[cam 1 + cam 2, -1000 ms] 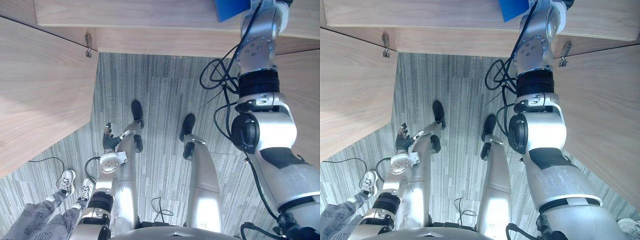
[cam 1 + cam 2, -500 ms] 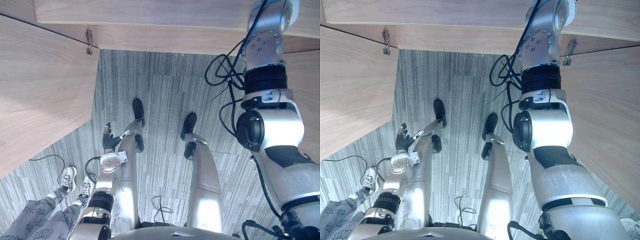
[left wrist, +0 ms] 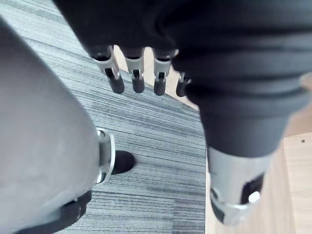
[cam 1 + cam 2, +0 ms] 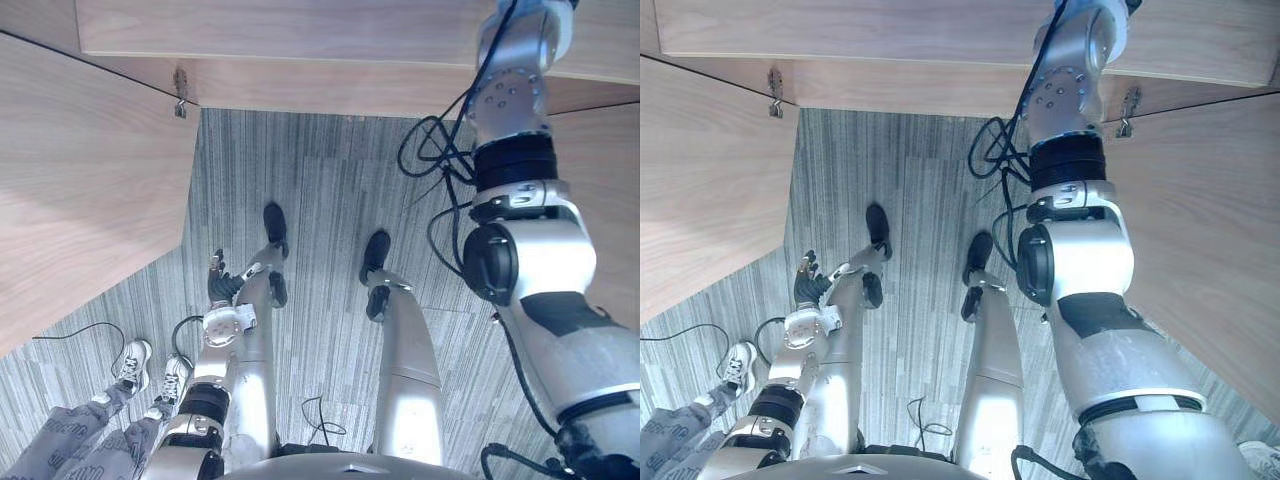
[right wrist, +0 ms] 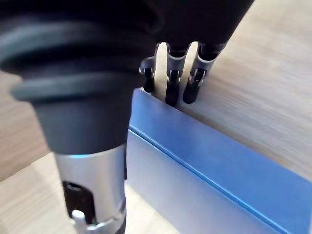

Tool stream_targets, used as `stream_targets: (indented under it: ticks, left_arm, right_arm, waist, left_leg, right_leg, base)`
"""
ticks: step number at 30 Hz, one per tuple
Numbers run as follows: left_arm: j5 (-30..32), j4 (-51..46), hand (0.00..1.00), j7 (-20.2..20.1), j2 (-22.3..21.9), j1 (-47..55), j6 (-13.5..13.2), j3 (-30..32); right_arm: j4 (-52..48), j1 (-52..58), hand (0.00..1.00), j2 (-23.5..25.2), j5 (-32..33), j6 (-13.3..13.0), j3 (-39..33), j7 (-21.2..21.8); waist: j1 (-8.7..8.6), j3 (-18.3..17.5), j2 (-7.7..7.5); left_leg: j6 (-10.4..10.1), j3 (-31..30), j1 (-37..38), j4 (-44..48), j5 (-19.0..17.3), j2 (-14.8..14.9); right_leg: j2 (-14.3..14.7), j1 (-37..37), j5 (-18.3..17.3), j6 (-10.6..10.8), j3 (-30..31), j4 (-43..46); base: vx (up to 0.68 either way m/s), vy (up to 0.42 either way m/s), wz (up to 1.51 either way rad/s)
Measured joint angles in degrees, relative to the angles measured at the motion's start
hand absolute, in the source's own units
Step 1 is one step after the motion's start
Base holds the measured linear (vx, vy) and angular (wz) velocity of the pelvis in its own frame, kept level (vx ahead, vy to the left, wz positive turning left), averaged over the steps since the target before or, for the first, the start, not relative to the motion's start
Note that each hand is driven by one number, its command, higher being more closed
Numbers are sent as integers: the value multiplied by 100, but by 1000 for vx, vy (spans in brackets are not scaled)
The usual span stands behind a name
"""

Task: Walk over to the cabinet, pick up the folder, carry it to the office cabinet, place the folder inside the office cabinet, then close the office cabinet door

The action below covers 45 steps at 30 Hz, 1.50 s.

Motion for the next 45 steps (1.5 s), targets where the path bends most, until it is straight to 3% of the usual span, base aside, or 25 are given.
stream_targets:
  ticks: [3, 8, 19, 22, 30, 35, 39, 40, 45]
  left_arm:
    - [-8, 45, 0, 74, -58, -66, 76, 8]
    - [-4, 76, 0, 113, -191, -117, 180, 15]
    - [8, 63, 0, 125, -302, -104, 198, 115]
    - [12, 66, 0, 125, -304, -104, 206, 108]
    - [197, 51, 0, 124, -298, -103, 206, 104]
    - [424, 41, 0, 111, -287, -74, 196, 107]
    - [598, -43, 0, 99, -244, 60, 163, 111]
    - [638, -49, 0, 95, -224, 109, 148, 111]
    - [748, -43, 0, 52, -125, 357, 147, 121]
  right_arm:
    - [-662, 422, 0, 474, -62, -164, -280, -244]
    - [-1192, 891, 0, 847, -511, -258, -716, -625]
    - [-1604, 1157, 0, 940, -938, -226, -955, -914]
    - [-1619, 1254, 0, 946, -1260, -112, -928, -977]
    - [-2599, 1957, 0, 894, -3473, 752, -357, -1090]
    - [-3345, 2815, 0, 868, -5655, 1398, 330, -1098]
    - [-3610, 3380, 0, 677, -6979, 1623, 956, -1032]
    - [-3610, 3491, 100, 610, -7267, 1675, 1091, -935]
    - [-3589, 3999, 100, 310, -8219, 1801, 1629, -482]
  waist:
    - [4, 0, 0]
    - [36, 0, 0]
    - [61, -45, -8]
    - [61, -45, -8]
    - [25, -46, -8]
    - [-26, -50, -16]
    - [-42, -50, -17]
    - [-46, -50, -17]
    - [-66, -51, -19]
  left_leg:
    - [0, 23, 40, 6, 0, 19]
    - [2, 56, 198, 0, -3, 21]
    - [-4, 20, 234, -27, -12, 26]
    - [-4, 32, 383, -80, -12, 18]
    - [-11, 63, 532, -156, -19, 16]
    - [-15, 100, 674, -101, -74, 27]
    - [-32, 128, 781, -90, -135, 23]
    - [-33, 129, 797, -97, -135, 23]
    - [-16, 128, 832, -92, -102, 24]
  right_leg:
    - [13, 16, 2, -3, 25, 18]
    - [14, 147, 0, -5, 61, 28]
    - [28, 215, 11, -11, 16, -52]
    - [27, 374, 16, -6, 8, -114]
    - [28, 510, 17, -5, 11, -184]
    - [26, 637, 4, 2, 41, -151]
    - [18, 704, -40, 1, 77, -132]
    - [18, 713, -46, -1, 76, -131]
    - [13, 740, -52, 7, 68, -99]
  base:
    - [-14, -23, -4]
    - [0, 0, 0]
    - [0, 0, 0]
    - [0, 0, 0]
    - [0, 0, 0]
    - [0, 0, 0]
    - [-1, -8, 0]
    - [2, -33, 0]
    - [19, -25, 1]
